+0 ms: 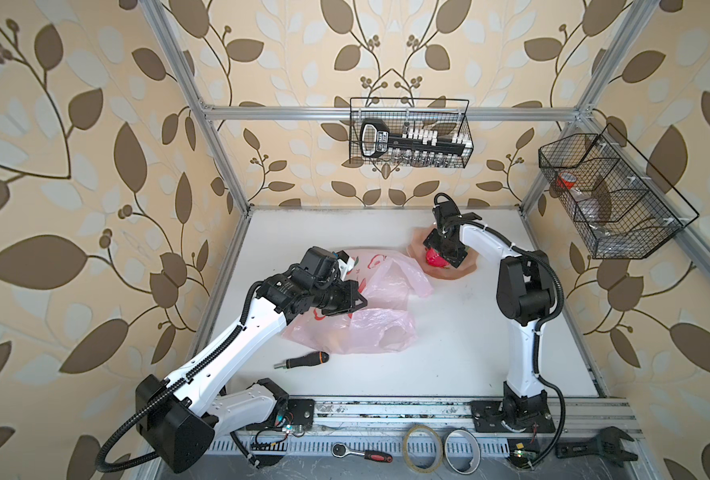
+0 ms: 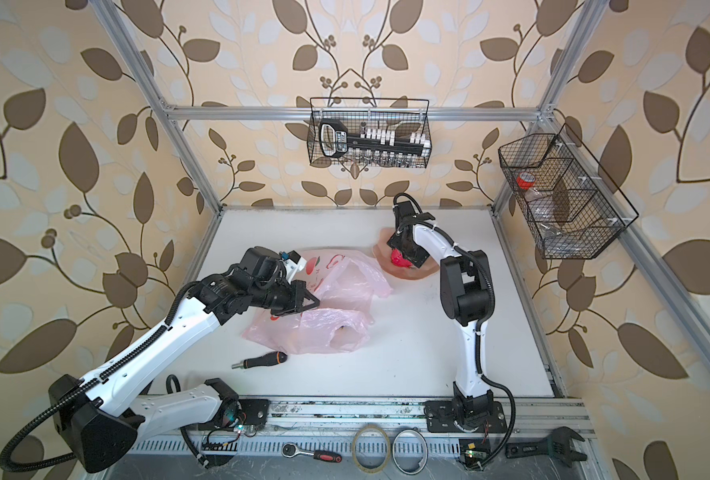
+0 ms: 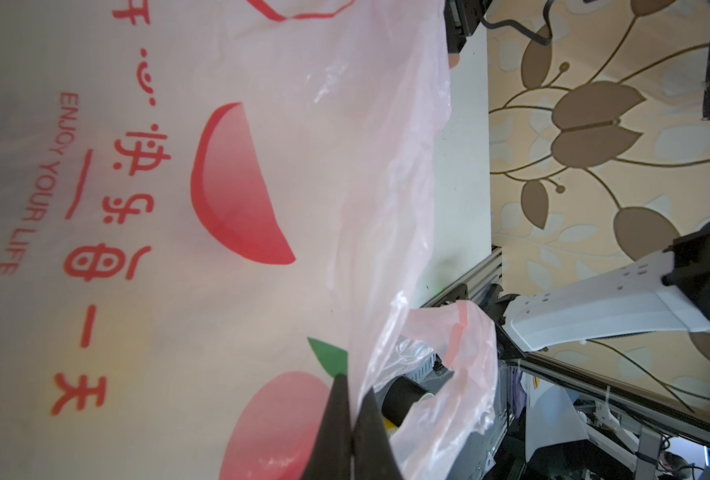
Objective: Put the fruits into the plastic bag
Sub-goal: 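Lower the right gripper onto the dragon fruit and close on it, then lift the dragon fruit off the plate with the right gripper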
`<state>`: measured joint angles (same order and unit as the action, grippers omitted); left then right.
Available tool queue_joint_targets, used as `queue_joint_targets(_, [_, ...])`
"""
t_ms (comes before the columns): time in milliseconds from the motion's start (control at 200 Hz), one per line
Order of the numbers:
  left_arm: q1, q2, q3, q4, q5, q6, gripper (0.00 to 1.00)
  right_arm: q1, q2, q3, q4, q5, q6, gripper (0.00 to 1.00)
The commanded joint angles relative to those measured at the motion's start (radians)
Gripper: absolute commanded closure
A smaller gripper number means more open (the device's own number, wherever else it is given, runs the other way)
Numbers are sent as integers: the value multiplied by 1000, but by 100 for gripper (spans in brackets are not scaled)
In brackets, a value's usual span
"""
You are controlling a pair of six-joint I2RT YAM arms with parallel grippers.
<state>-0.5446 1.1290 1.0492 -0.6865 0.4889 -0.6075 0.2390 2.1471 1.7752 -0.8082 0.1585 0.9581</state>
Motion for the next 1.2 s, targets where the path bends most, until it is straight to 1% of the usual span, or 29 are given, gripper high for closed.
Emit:
queue_joint_targets(0, [-9,-29,2,-5,-7,4,100,-5,-97,-13,35,34,-71,46])
queue_joint_targets(175, [-8,-26,3,-8,-9,7,100,-9,-180,-67,90,36,-107,53])
queue_joint_targets(330, [-8,-23,3,-7,-9,8,100,-16,-251,-121,147,1,-123,57])
queue_joint_targets(575, [-8,-8,11,-4,-9,12,100,-30,-382,-240,253,-60,-137,60])
queue_joint_targets(790, [-9,8,24,-3,-9,19,100,-65,-548,-414,369,-142,-152,62])
queue_joint_targets(935, [-8,22,38,-5,-6,25,100,-95,-682,-574,440,-213,-143,63])
queue_joint_targets(1195, [-9,43,60,-11,-3,40,100,-108,-931,-825,475,-279,-129,65])
